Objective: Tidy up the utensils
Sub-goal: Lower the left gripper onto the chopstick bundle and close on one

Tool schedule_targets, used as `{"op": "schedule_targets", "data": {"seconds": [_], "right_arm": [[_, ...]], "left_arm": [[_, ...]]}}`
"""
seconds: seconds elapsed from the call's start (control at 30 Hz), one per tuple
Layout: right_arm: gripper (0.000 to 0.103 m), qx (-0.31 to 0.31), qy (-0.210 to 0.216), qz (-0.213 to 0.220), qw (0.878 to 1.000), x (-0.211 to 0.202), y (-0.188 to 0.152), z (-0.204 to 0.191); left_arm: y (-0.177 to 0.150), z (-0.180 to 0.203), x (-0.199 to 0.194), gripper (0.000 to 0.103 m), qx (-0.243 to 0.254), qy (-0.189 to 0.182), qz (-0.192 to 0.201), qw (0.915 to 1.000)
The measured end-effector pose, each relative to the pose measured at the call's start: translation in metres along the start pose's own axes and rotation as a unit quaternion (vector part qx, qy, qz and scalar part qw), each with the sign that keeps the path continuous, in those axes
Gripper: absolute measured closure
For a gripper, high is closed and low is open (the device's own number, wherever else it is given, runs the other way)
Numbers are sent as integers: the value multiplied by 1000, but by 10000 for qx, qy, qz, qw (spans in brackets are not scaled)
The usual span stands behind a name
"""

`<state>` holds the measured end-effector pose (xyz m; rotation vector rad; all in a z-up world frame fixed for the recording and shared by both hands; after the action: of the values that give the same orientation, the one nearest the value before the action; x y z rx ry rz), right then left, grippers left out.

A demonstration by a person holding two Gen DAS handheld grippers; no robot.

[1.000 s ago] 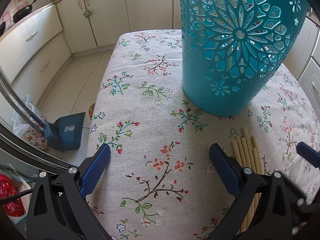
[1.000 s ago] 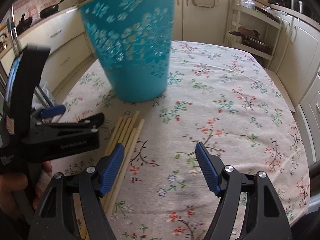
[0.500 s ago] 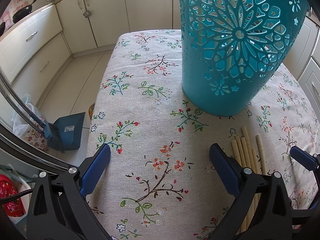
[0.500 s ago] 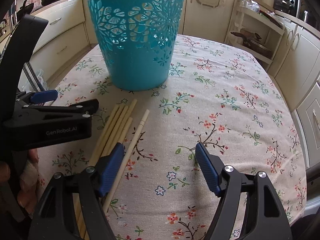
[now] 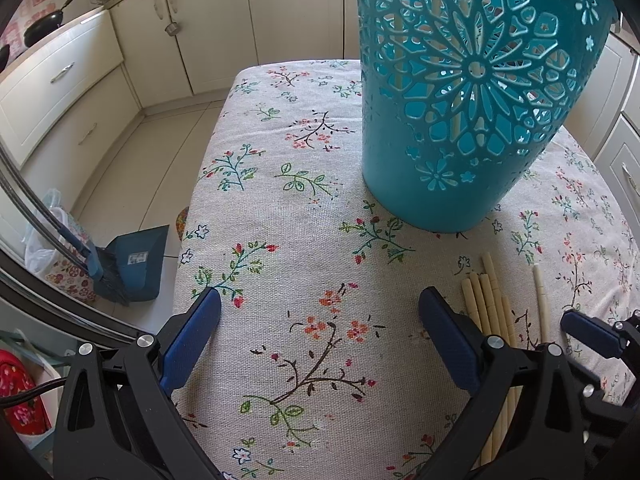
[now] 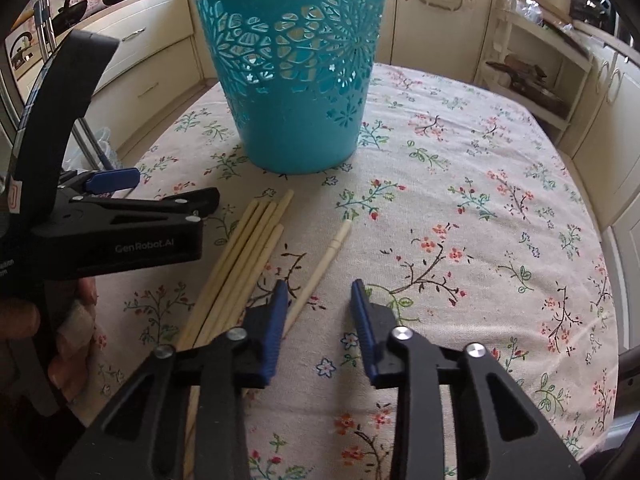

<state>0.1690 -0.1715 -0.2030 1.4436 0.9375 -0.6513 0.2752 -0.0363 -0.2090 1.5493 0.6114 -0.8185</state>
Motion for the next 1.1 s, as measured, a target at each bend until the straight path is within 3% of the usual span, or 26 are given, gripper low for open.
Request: {"op": "schedule_targets", "data": {"seconds": [0.1,0.33,1.1], "right_arm": [[86,138,83,-107,9998,-1,0,9],[86,227,54,-73,9997,-2,-3,11],[80,175,102,-80,9998,-5,-6,9]], "left_arm": [[-3,-4,-10,8,-92,-133,172,9997],[-13,14,-24,8,53,-473,57,9989],[-24,34,-23,11,342,-282,-206,9988]]}}
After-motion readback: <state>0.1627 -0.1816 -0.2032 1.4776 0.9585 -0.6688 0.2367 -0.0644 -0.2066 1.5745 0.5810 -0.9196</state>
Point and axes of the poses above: each gripper's, at about its wrist camera, not at the fingertips, and x roughly the way its jaws point, z to its right, y to its top, the point moved 1 cm from there along x, roughly the way its jaws point, and after that the axes turned 4 degrees about z, right-handed, at the moved point
